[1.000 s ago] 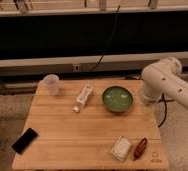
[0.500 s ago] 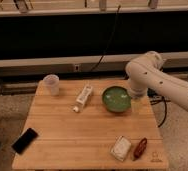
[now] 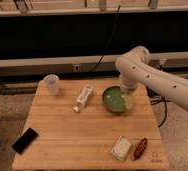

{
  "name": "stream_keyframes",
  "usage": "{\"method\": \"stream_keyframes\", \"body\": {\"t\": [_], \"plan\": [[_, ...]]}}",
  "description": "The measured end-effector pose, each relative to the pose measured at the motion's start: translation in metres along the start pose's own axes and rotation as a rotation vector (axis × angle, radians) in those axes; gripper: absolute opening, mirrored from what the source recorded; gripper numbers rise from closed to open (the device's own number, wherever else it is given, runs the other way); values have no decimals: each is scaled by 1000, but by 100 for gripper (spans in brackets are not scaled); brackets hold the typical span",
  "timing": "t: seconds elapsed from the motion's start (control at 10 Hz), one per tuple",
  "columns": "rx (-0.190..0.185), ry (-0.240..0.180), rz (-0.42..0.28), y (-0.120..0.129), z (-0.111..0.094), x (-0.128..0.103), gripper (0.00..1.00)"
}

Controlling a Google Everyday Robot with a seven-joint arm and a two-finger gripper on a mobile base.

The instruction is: Move the arm in a circular motion

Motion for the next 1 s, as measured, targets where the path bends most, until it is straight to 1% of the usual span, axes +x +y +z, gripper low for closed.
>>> {"method": "stream_keyframes", "body": {"t": [0.2, 0.3, 0.4, 0.5, 0.7, 0.9, 1.0], "plan": [[-1, 9, -15, -4, 1, -3, 80], [4, 10, -32, -9, 1, -9, 80], [6, 14, -34, -12, 2, -9, 80], [4, 19, -39, -16, 2, -14, 80], [7, 22, -60, -25, 2, -38, 80], [7, 29, -77, -27, 3, -44, 80], [5, 29, -90, -27, 3, -52, 80]]}}
